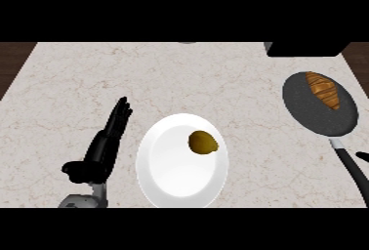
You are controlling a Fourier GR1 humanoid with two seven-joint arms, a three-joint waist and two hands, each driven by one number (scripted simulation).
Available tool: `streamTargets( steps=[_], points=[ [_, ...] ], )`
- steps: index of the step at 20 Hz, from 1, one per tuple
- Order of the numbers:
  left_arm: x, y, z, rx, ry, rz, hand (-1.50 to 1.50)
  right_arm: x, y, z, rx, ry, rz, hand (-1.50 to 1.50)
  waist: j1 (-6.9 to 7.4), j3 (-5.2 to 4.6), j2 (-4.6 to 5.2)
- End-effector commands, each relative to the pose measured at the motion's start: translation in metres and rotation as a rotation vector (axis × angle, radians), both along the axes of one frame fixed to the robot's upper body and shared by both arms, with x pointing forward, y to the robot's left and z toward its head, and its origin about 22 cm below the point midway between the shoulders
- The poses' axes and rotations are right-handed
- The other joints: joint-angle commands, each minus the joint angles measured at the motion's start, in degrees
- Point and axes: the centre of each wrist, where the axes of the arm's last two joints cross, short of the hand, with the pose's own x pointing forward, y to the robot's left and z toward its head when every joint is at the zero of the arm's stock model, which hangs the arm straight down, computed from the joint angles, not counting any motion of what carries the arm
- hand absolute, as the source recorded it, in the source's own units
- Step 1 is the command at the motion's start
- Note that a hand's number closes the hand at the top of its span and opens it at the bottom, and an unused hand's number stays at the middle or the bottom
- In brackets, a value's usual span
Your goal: Pick the croissant from the plate and place it in the pan
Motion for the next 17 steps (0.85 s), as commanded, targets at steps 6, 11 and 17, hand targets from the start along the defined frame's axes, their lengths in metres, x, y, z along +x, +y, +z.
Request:
streamTargets(
  steps=[6,11,17],
  points=[
    [-0.016,0.009,-0.004,-0.003,-0.016,-0.001,0.0,-0.023,0.024,-0.001,-0.048,0.04,-0.02,-1.5,0.11,0.0,0.02],
    [-0.01,0.019,0.013,-0.003,0.006,0.004,0.0,-0.023,0.01,0.011,-0.079,0.069,-0.006,-1.5,0.23,0.02,0.05],
    [-0.016,0.017,0.007,0.01,-0.008,-0.004,0.0,-0.004,0.016,0.013,-0.173,0.055,-0.069,-1.5,0.38,0.03,0.07]
  ],
)
